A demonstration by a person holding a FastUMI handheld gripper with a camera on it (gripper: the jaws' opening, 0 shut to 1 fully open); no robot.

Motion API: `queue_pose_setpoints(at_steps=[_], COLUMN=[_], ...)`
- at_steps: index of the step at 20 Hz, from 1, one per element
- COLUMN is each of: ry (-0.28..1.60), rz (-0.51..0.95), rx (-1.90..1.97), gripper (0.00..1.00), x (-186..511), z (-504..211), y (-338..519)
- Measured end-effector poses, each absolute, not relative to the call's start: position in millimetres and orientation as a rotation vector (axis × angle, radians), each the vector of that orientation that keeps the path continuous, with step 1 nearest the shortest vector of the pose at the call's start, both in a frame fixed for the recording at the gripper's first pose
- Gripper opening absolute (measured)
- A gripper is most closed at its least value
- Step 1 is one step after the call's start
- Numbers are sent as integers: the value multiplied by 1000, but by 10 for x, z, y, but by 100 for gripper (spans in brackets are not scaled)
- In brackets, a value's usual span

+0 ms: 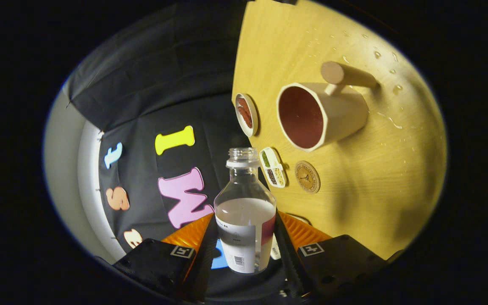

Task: Take the bottle from table, then pour the juice into the cup, finally place the bottle on the coaster

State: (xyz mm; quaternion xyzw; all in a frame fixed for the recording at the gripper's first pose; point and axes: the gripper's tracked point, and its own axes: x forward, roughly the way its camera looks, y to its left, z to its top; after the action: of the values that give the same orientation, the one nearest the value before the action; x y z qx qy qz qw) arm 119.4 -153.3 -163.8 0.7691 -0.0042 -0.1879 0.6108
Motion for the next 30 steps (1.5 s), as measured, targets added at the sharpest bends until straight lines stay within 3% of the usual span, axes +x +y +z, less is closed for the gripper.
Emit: queue_pose_setpoints(at_steps=[7,17,25,30], ry=[61,79,-89,-89], rz=[-473,-578,-385,-364], rx=[1177,367,-33,-66], gripper=[75,75,76,76], x=[1138,924,1419,1870], z=[-1621,-881,-351,-734], y=[-1609,-1747,-1200,-1059])
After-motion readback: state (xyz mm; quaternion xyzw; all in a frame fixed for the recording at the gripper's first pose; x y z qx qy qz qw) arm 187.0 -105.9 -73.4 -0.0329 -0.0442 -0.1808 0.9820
